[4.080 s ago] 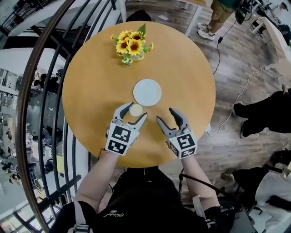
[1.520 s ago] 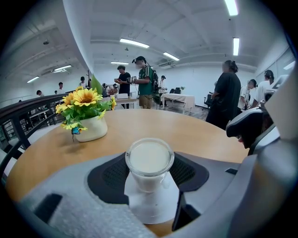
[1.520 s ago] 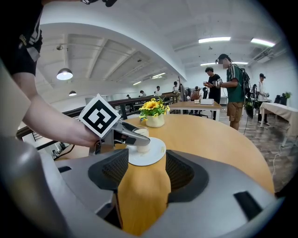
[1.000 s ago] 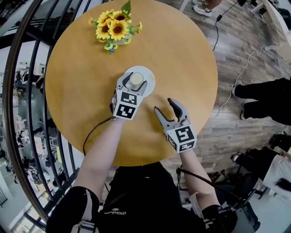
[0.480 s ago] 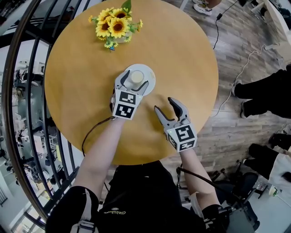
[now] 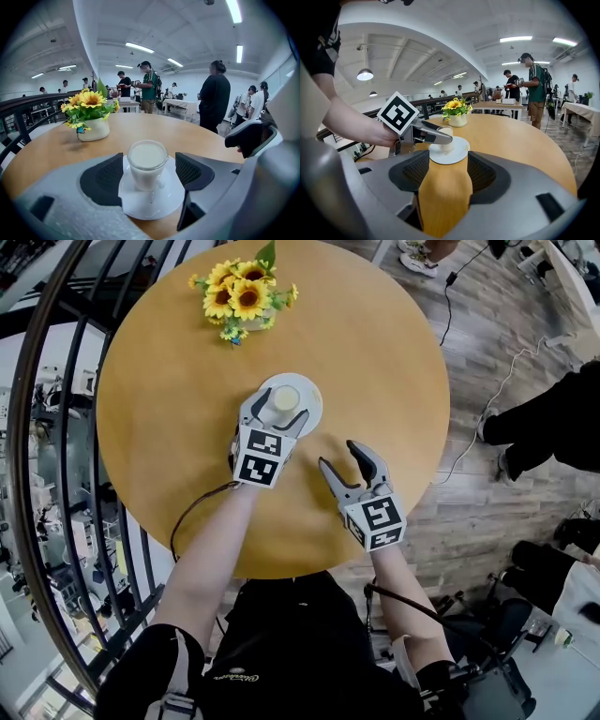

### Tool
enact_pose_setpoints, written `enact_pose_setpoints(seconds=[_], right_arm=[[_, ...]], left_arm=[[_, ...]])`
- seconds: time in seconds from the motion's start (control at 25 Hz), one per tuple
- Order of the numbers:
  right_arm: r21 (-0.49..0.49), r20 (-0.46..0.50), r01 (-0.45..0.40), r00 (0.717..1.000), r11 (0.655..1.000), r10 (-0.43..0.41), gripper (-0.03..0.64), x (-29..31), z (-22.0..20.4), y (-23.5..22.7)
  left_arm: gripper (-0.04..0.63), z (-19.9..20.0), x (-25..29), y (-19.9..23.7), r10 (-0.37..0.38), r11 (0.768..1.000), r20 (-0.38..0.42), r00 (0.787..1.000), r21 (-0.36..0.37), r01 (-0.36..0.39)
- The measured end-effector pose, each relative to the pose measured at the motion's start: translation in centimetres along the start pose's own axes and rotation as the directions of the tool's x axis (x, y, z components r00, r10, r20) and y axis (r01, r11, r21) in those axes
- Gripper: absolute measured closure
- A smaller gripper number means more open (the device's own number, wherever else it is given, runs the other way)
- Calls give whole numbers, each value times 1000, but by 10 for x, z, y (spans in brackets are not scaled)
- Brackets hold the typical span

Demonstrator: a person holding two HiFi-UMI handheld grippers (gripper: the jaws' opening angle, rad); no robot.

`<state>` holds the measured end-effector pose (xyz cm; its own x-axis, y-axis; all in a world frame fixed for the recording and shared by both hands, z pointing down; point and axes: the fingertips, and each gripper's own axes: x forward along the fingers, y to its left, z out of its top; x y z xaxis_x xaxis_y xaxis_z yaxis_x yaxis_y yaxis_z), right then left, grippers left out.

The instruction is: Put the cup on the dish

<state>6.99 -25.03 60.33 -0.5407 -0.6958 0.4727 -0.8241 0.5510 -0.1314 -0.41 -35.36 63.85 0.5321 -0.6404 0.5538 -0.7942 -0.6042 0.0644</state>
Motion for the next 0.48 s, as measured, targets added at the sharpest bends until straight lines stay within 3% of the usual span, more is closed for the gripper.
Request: enact_pose_setpoints(seconds=[0.48], right_arm=[[-20,23,-8,1000,1000,8,368,-11,17,9]], left_arm=[[307,15,-28,-3,17,1000,24,1000,-1,-17]])
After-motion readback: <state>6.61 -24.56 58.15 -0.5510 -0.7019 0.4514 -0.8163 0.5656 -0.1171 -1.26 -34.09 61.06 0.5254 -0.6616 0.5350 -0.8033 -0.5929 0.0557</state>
